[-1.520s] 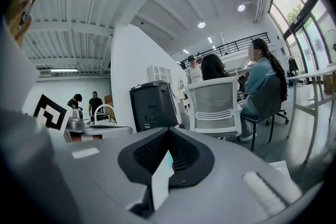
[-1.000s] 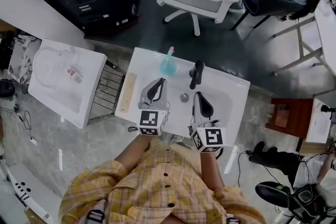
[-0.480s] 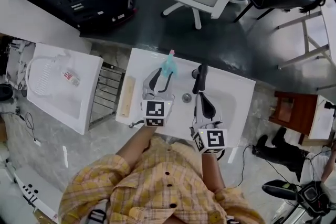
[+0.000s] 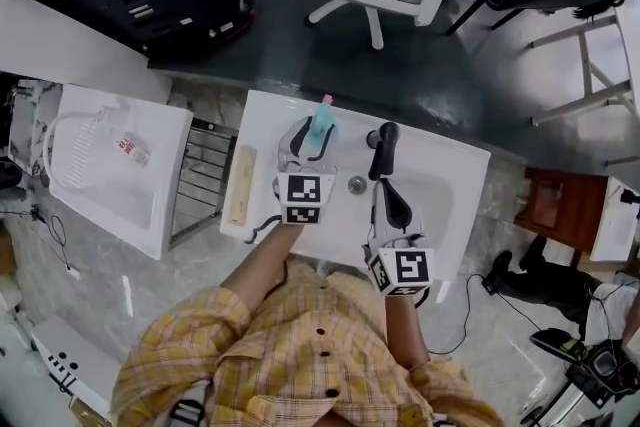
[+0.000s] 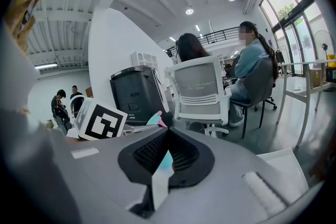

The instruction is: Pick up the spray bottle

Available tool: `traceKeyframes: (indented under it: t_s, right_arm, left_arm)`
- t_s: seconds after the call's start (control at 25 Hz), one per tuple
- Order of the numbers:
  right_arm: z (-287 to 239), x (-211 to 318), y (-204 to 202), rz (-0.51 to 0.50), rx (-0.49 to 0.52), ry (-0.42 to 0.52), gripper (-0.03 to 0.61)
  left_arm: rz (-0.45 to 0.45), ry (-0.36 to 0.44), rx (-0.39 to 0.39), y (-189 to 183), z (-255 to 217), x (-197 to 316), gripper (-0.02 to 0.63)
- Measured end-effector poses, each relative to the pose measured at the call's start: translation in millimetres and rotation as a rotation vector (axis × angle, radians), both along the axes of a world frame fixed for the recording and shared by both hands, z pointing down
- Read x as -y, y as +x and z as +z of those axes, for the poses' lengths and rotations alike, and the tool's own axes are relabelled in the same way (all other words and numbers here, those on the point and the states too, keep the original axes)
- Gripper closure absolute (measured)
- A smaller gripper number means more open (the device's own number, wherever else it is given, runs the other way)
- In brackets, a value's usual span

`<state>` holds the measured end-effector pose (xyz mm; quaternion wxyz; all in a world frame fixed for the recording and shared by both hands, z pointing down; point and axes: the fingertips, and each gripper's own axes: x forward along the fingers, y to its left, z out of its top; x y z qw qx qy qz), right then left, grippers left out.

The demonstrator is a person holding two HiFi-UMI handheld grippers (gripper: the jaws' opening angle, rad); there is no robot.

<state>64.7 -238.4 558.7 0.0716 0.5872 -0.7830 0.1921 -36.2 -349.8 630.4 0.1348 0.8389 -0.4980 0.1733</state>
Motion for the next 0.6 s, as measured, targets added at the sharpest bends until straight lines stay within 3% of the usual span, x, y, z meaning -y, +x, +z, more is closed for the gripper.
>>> traceKeyframes:
  t_s: [0.6]
  right_arm:
    - [7, -3, -9, 0.001, -0.018, -0.032, 0.577]
  left_arm:
    - [0.015, -0.025, 0.033, 4, 27, 11, 0.456]
